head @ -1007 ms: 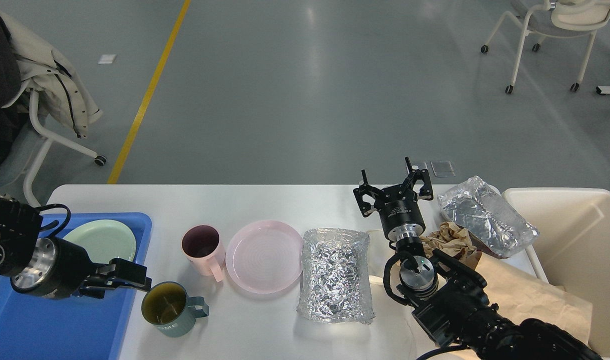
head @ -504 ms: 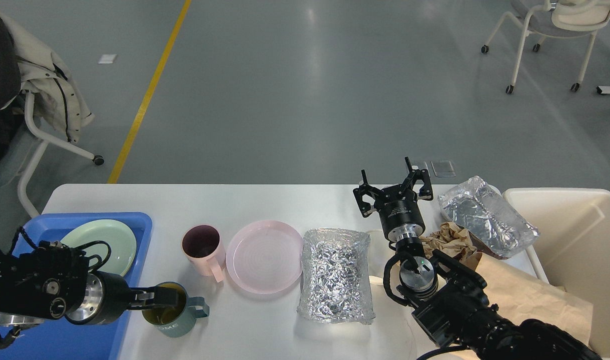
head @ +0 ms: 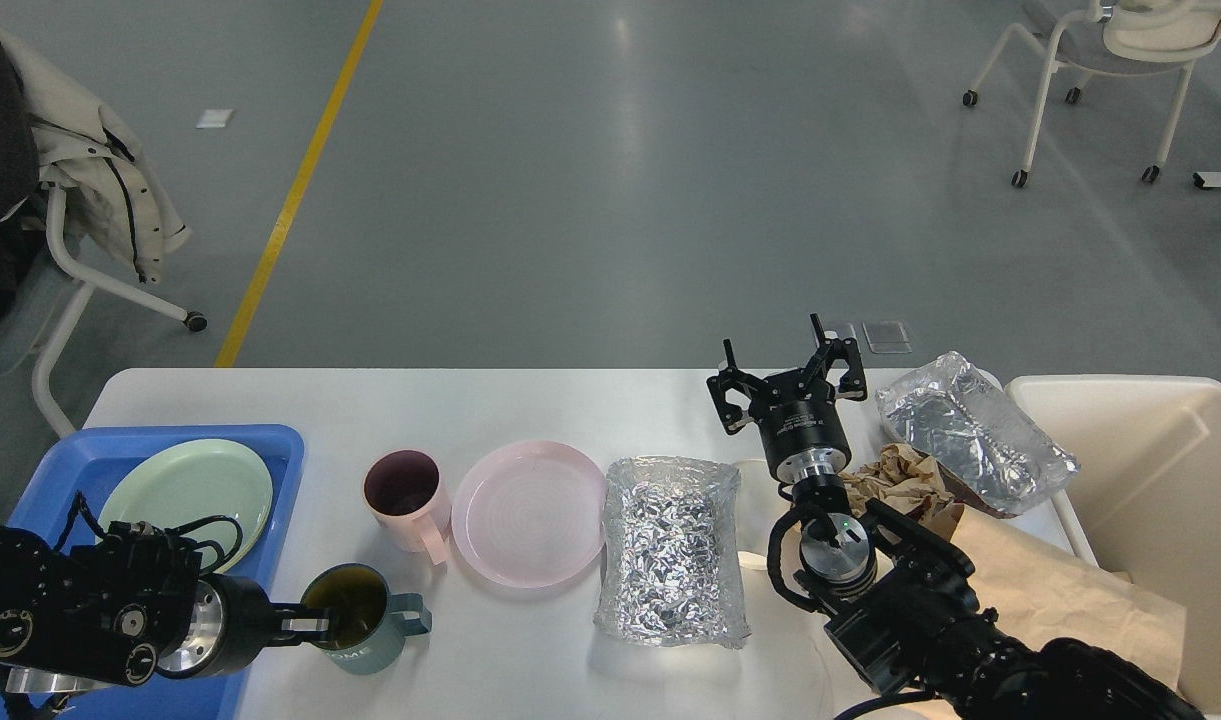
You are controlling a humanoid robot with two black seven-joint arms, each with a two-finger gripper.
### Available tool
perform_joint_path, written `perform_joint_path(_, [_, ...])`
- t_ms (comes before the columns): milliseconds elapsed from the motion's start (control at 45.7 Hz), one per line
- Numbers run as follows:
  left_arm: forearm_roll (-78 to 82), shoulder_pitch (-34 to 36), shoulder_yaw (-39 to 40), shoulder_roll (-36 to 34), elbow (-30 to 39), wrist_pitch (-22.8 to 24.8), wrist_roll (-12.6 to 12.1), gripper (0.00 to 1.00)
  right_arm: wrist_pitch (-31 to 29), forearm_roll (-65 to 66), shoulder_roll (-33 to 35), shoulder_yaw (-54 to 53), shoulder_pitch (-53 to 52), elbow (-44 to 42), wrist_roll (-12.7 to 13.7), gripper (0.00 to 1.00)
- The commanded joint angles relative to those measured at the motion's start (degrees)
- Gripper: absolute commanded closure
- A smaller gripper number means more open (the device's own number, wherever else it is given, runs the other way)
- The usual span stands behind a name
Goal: Tidy desktop
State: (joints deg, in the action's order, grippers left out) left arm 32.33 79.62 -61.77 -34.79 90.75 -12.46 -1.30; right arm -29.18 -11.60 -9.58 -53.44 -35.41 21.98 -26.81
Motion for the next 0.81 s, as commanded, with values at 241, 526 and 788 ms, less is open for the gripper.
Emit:
perform_joint_path(241, [0.4,-0.4,0.1,0.1,-0.2,-0.1,-0.3,1.0,0.0,0.0,0.0,0.0,0.0,0.0,0.0,0.0])
perform_joint_path(526, [0.4,0.6,1.7,-2.0,0.0,1.6,0.3,1.0,0.0,0.0,0.0,0.0,0.0,0.0,0.0,0.0])
perform_joint_path(788, [0.5,10.7,6.0,-14.4,1.8,21.0,1.4,1.0,0.0,0.0,0.0,0.0,0.0,0.0,0.0,0.0])
